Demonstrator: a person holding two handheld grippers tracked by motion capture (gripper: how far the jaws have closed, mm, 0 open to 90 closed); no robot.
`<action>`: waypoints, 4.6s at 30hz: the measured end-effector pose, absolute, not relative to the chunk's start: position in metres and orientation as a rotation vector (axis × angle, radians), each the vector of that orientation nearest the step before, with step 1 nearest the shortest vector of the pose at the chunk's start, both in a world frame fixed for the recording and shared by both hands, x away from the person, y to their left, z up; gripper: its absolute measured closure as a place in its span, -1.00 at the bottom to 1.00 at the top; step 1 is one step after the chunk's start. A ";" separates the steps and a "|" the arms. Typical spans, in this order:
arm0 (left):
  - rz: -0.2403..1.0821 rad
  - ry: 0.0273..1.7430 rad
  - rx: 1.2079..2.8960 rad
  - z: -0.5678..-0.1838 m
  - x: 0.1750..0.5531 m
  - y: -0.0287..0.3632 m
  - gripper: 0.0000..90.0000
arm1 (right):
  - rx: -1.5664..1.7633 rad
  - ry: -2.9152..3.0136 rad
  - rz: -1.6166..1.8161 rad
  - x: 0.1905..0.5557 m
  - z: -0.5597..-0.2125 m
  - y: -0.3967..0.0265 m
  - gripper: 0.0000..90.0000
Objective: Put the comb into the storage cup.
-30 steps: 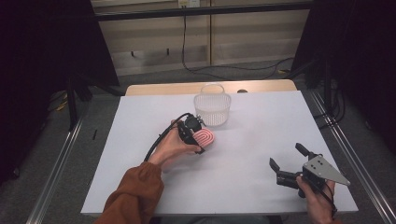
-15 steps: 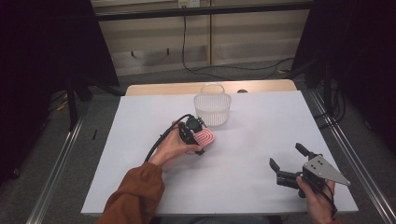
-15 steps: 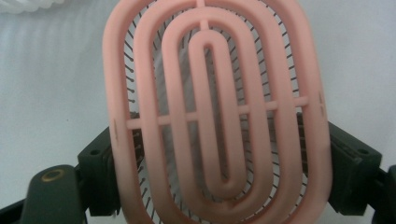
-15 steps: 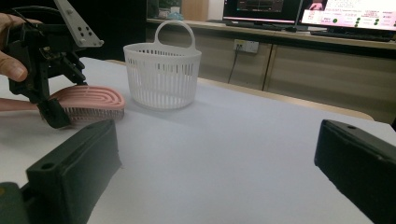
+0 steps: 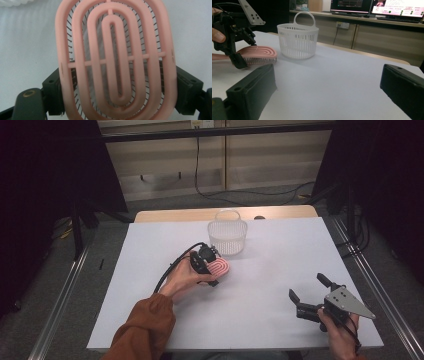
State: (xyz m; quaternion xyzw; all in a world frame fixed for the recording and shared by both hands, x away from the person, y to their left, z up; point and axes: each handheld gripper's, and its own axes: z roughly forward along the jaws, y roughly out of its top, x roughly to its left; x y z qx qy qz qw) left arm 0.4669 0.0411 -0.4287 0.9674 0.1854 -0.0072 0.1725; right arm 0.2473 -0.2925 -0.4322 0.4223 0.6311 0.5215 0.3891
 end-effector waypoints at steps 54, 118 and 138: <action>0.156 0.650 2.498 -0.388 0.463 0.067 -0.57 | 1.076 1.597 1.327 0.247 -0.432 -0.293 -1.00; 0.412 0.582 1.886 -0.328 0.439 0.101 -0.57 | 1.067 1.584 1.330 0.246 -0.431 -0.293 -1.00; 0.485 0.578 1.764 -0.301 0.446 0.096 -0.57 | 1.067 1.585 1.339 0.246 -0.431 -0.293 -1.00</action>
